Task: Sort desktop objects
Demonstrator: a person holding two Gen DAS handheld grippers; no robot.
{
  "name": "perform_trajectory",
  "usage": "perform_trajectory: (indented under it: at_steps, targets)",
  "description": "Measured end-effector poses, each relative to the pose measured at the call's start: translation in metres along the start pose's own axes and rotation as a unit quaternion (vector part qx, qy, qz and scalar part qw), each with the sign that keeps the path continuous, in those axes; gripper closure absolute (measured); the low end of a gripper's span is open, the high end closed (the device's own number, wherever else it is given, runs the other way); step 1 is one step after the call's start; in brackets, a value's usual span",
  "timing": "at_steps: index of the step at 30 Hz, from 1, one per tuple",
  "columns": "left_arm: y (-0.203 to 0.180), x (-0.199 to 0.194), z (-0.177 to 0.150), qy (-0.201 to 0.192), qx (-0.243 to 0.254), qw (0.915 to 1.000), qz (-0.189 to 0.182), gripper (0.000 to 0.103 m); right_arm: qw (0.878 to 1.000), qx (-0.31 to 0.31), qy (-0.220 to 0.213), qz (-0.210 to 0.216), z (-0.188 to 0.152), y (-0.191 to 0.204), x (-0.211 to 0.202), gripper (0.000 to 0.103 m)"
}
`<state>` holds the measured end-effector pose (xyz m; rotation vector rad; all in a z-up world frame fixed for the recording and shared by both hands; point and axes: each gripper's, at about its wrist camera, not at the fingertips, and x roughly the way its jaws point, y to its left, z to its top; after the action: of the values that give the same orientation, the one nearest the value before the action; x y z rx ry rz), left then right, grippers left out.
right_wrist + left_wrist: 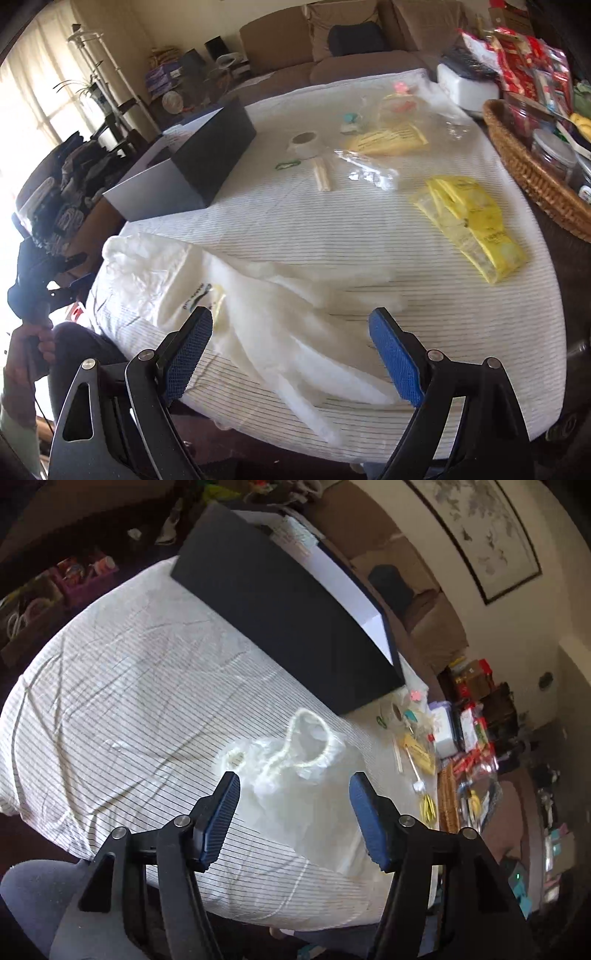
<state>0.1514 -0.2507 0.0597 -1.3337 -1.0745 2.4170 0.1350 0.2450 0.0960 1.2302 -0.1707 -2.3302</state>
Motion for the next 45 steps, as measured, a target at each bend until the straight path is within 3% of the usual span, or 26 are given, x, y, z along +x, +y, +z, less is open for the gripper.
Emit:
perform_trajectory:
  at_steps: [3, 6, 8, 13, 18, 22, 24, 25, 28, 29, 32, 34, 41, 45]
  targets:
    - [-0.021, 0.012, -0.019, 0.042, 0.021, 0.9986, -0.025, 0.040, 0.997, -0.056, 0.032, 0.049, 0.034, 0.020, 0.017, 0.014]
    - [-0.017, 0.026, -0.048, 0.052, -0.023, 0.9954, -0.077, 0.040, 0.984, -0.133, 0.067, 0.101, 0.070, 0.050, 0.043, 0.014]
    - [-0.010, 0.040, -0.068, 0.066, -0.052, 0.9906, -0.109, 0.041, 0.968, -0.182, 0.109, 0.137, 0.089, 0.071, 0.069, 0.014]
    - [-0.008, 0.065, -0.089, 0.089, -0.052, 0.9871, -0.123, 0.042, 0.922, -0.293, 0.202, 0.153, 0.107, 0.110, 0.141, 0.024]
    - [-0.003, 0.072, -0.084, 0.085, -0.066, 0.9865, -0.124, 0.041, 0.884, -0.330, 0.290, 0.162, 0.102, 0.112, 0.206, 0.045]
    - [0.006, 0.078, -0.081, 0.090, -0.088, 0.9842, -0.125, 0.040, 0.857, -0.347, 0.337, 0.176, 0.094, 0.110, 0.234, 0.045]
    - [0.009, 0.083, -0.082, 0.095, -0.096, 0.9827, -0.127, 0.041, 0.851, -0.329, 0.356, 0.203, 0.097, 0.108, 0.238, 0.059]
    - [0.010, 0.083, -0.082, 0.094, -0.101, 0.9819, -0.130, 0.040, 0.843, -0.320, 0.375, 0.215, 0.095, 0.108, 0.240, 0.067]
    - [0.014, 0.084, -0.080, 0.090, -0.103, 0.9818, -0.131, 0.040, 0.806, -0.330, 0.422, 0.250, 0.078, 0.119, 0.241, 0.068]
    - [0.013, 0.085, -0.079, 0.090, -0.100, 0.9824, -0.130, 0.040, 0.799, -0.324, 0.431, 0.264, 0.074, 0.122, 0.242, 0.069]
    - [0.014, 0.080, -0.080, 0.089, -0.091, 0.9840, -0.125, 0.040, 0.798, -0.311, 0.437, 0.276, 0.069, 0.124, 0.247, 0.074]
    - [0.012, 0.080, -0.078, 0.084, -0.087, 0.9842, -0.129, 0.040, 0.803, -0.280, 0.429, 0.306, 0.069, 0.122, 0.245, 0.089]
    - [0.016, 0.080, -0.069, 0.084, -0.106, 0.9801, -0.145, 0.039, 0.818, -0.225, 0.359, 0.388, 0.070, 0.127, 0.193, 0.096]
    - [0.020, 0.046, -0.063, 0.049, -0.093, 0.9750, -0.196, 0.022, 0.828, -0.200, 0.299, 0.430, 0.083, 0.129, 0.149, 0.096]
